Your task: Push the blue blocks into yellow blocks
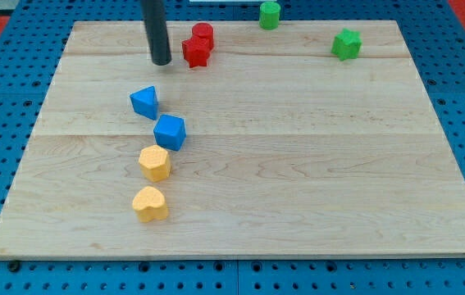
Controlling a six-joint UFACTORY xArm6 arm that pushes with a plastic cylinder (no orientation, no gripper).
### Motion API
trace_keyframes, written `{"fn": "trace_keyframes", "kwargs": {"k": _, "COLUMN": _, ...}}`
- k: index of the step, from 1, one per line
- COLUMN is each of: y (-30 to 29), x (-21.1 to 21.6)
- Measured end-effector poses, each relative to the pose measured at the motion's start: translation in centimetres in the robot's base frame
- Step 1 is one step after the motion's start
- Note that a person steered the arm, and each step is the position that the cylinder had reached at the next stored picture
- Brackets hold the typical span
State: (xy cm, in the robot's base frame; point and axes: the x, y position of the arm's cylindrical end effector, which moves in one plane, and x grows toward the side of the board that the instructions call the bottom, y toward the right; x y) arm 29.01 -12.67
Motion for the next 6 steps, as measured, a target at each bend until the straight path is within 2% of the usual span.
{"fn": "trace_keyframes", "kwargs": {"k": 3, "y": -1.3, "x": 0.0}}
{"fn": "trace_keyframes", "kwargs": {"k": 4, "y": -0.7, "x": 2.2}}
{"fn": "trace_keyframes", "kwargs": {"k": 6, "y": 0.4, "x": 11.5}}
